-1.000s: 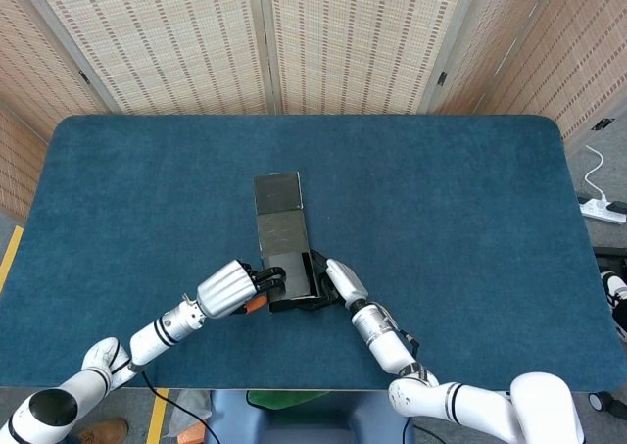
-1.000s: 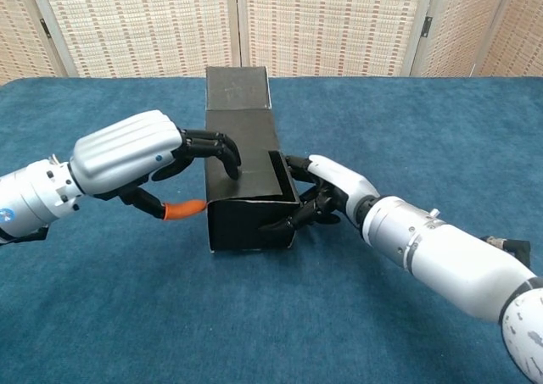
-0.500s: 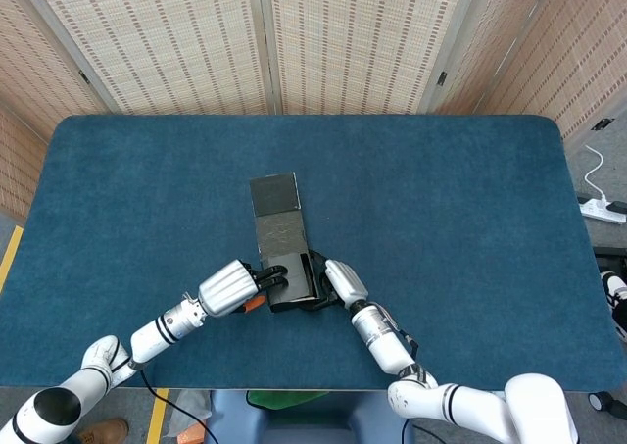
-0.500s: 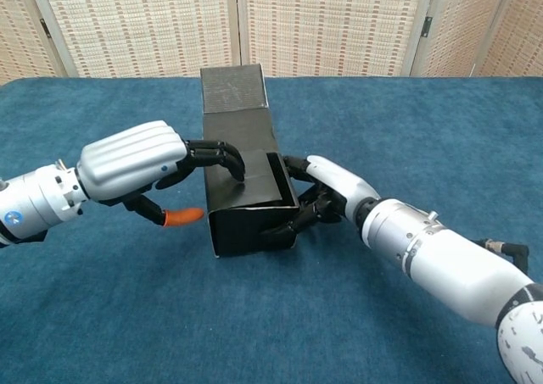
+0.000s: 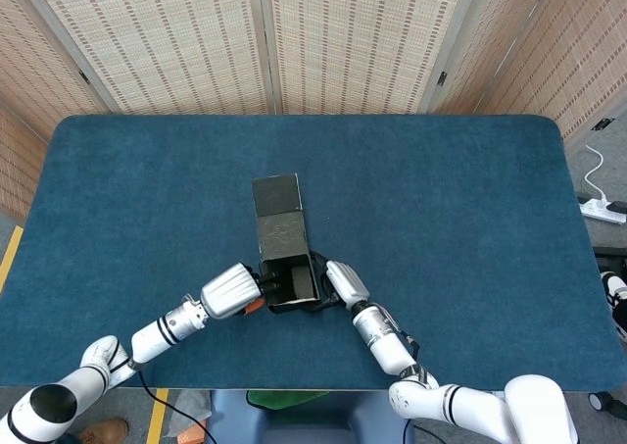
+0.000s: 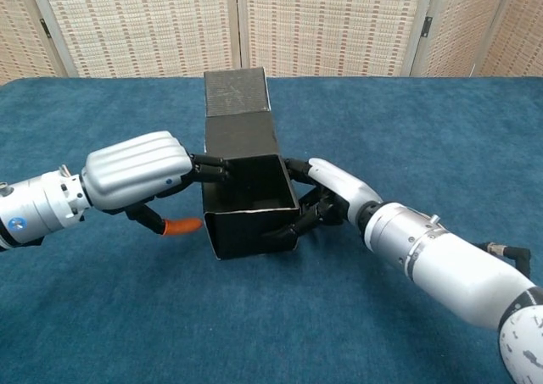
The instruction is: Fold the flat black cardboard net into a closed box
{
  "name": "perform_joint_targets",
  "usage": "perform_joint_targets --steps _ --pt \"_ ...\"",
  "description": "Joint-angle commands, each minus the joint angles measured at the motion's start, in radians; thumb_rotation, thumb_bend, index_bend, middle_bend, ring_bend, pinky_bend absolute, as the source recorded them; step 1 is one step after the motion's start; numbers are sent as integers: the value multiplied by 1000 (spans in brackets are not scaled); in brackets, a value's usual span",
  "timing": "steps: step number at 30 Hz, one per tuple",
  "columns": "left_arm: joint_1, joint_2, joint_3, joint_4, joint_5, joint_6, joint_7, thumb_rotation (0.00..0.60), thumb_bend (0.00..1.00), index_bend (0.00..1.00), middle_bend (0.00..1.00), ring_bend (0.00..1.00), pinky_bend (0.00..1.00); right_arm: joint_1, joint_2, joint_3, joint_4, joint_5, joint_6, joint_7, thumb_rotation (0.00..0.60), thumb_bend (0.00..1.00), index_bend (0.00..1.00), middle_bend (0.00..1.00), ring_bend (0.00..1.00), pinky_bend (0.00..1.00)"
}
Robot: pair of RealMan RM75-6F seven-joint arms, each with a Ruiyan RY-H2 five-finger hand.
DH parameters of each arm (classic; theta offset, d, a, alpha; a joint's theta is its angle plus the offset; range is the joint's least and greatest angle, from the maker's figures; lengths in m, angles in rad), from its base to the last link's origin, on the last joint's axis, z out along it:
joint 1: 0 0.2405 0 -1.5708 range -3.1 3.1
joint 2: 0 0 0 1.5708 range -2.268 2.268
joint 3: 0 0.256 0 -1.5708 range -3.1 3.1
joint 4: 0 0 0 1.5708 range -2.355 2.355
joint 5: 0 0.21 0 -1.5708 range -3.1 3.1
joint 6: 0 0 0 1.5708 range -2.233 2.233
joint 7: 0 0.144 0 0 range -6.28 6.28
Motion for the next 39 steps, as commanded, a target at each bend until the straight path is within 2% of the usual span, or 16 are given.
perform_joint_targets --steps 1,8,18,26,31,35,39 --pt "0 8 5 -9 -2 -6 5 600 363 457 438 823 843 -1 0 -1 0 -4 1 3 600 219 495 502 773 1000" --pt "-11 22 13 -34 -2 -38 43 600 361 444 425 822 838 -5 6 -3 -8 -8 -1 9 600 219 495 502 772 1000" --pt "-39 60 10 -167 -11 -124 166 600 360 472 456 812 835 -15 15 -16 -35 -25 11 13 600 219 495 502 770 1000" --pt "-47 80 6 -215 -24 -184 260 600 361 575 521 811 832 -24 24 -19 -56 -31 19 17 600 219 495 502 769 1000" --pt "-38 81 -1 -225 -21 -151 279 600 361 622 592 811 834 -27 20 -22 -58 -30 22 13 600 219 495 502 769 1000" --pt "-24 75 -5 -206 -13 -98 256 600 361 653 629 812 841 -30 18 -20 -56 -24 22 11 600 219 495 502 769 1000" --pt "-19 67 -4 -181 -13 -91 240 600 361 672 648 813 841 -34 18 -17 -66 -21 25 15 600 219 495 502 769 1000"
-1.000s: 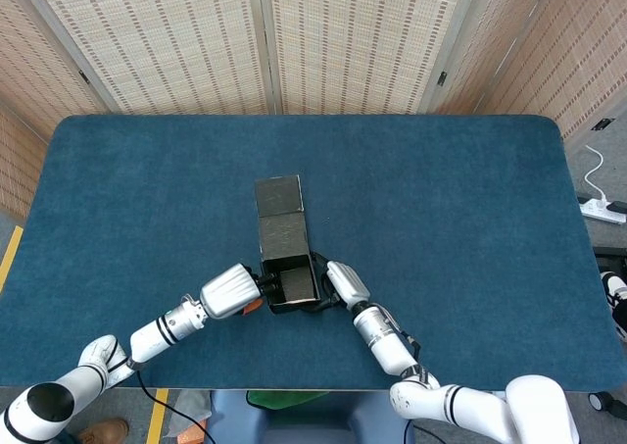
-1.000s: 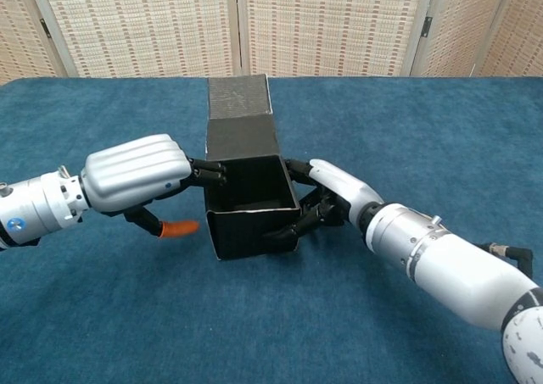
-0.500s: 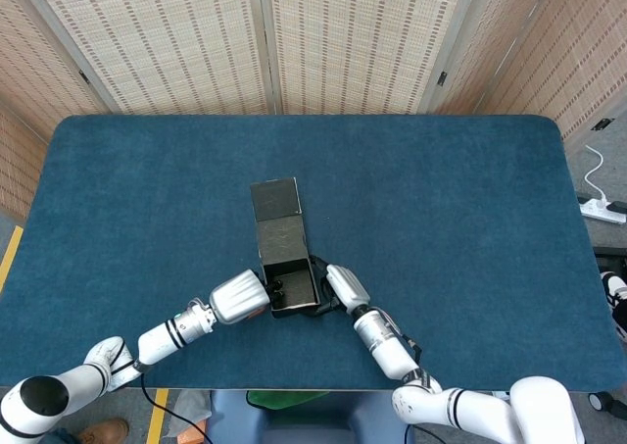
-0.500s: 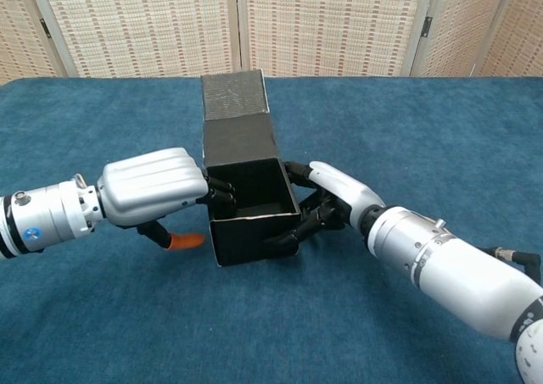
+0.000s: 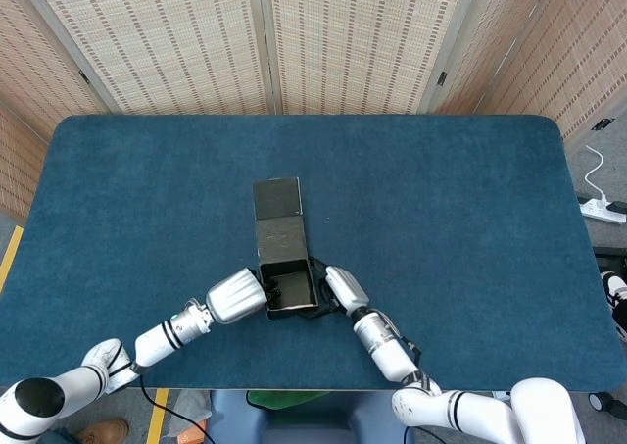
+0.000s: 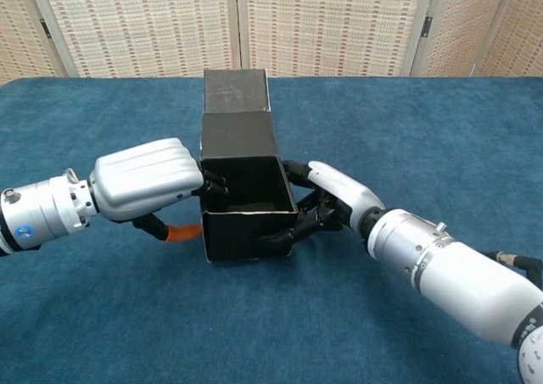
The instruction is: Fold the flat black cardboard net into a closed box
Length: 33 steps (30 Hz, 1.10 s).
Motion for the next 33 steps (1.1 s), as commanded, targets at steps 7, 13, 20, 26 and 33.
perform_joint_targets --steps 7,13,20,26,33 --pt "9 -14 1 26 4 16 -24 600 361 660 634 813 838 -7 -3 5 -9 6 10 -7 600 219 495 502 769 1000" --pt "13 -1 -3 7 -1 23 -21 600 361 497 526 812 831 -9 -6 10 -8 12 13 -14 600 219 495 502 769 1000" --pt "25 35 -18 -50 -13 50 -23 600 362 284 342 791 811 -5 -18 22 4 21 16 -21 600 219 495 487 768 1000" --pt "38 92 -41 -131 -25 97 -35 600 361 231 285 776 821 5 -39 45 36 31 27 -30 600 219 455 437 766 1000" --pt "64 184 -70 -294 -91 88 -165 600 356 175 248 768 860 29 -79 80 84 59 10 -22 600 214 171 235 739 1000"
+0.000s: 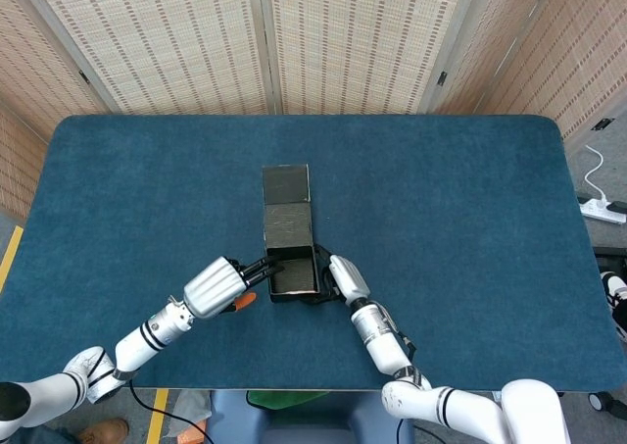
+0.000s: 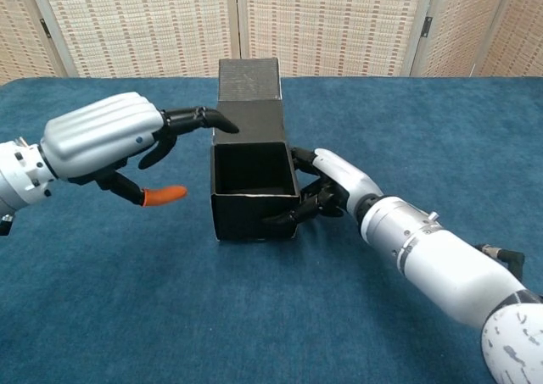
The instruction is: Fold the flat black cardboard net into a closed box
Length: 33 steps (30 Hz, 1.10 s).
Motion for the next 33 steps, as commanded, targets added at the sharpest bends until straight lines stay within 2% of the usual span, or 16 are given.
perform_joint_targets --steps 1,3,5,7,17,23,26,29,33 --pt "18 59 -18 -97 -51 -20 -87 600 353 160 239 766 863 7 -13 5 5 8 -9 5 600 204 120 199 730 1000" --pt "24 88 -20 -149 -77 -48 -139 600 350 138 224 762 867 -1 -10 -3 -11 5 -8 10 600 161 19 102 698 1000" --pt "26 109 -22 -181 -93 -68 -174 600 349 119 212 760 871 -11 -1 -12 -34 5 -4 5 600 113 0 32 660 1000" --pt "32 118 -28 -188 -105 -77 -179 600 347 99 203 760 875 -25 15 -24 -69 8 -2 -3 600 84 0 2 620 1000" --pt "51 161 -40 -275 -177 -173 -327 600 335 4 126 736 882 -83 110 -74 -240 21 10 -59 600 78 0 0 567 1000" --pt "51 182 -28 -304 -204 -255 -436 600 299 0 55 702 882 -121 154 -82 -284 24 57 -82 600 78 0 0 566 1000" --pt "41 185 -21 -298 -227 -330 -519 600 252 0 8 673 882 -153 217 -97 -339 -4 95 -80 600 80 0 0 566 1000" --pt "30 168 -20 -265 -244 -394 -594 600 227 0 0 655 882 -182 306 -105 -437 -58 149 -82 600 80 0 0 566 1000" --pt "13 117 -39 -190 -269 -459 -671 600 225 0 0 648 882 -196 424 -68 -576 -117 215 -94 600 82 0 13 565 1000"
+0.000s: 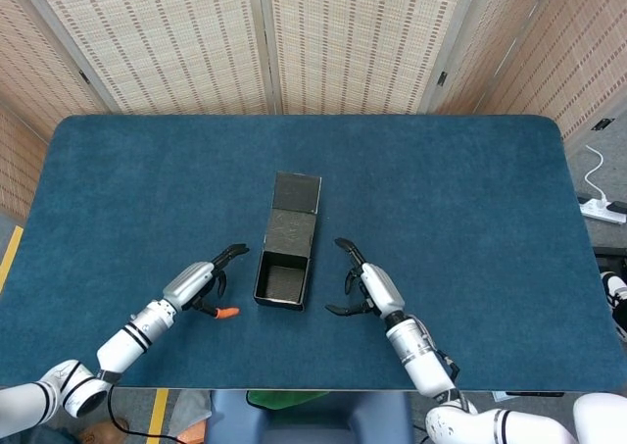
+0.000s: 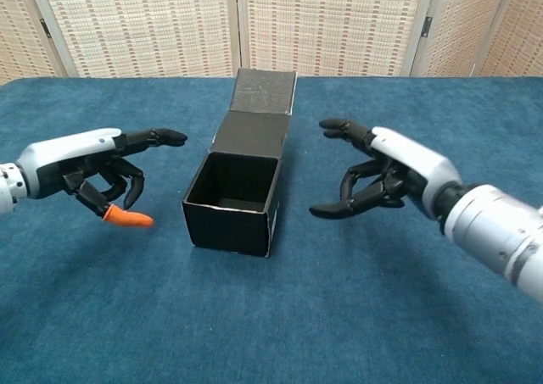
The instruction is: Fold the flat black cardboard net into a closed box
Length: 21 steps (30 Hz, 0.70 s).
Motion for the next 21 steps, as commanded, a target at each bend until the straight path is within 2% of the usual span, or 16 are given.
perform_joint_targets --steps 1,5,8,14,21 --pt "-22 -49 -18 68 -29 -65 -83 600 226 0 0 647 883 -25 127 36 -143 -68 80 -17 600 82 0 18 565 1000" --pt "-48 -89 -41 123 -32 -108 -145 600 230 0 0 643 886 -21 183 76 -213 -74 108 -32 600 82 0 31 567 1000" --pt "-64 -105 -51 140 -32 -133 -178 600 230 0 0 642 888 -17 196 86 -231 -68 112 -34 600 82 0 37 568 1000" --pt "-96 -124 -49 159 0 -163 -229 600 229 0 0 643 889 -15 197 85 -226 -46 110 -10 600 82 0 45 570 1000" --pt "-116 -127 -24 174 29 -193 -278 600 229 0 0 642 889 -13 195 79 -208 -50 120 15 600 82 0 51 570 1000"
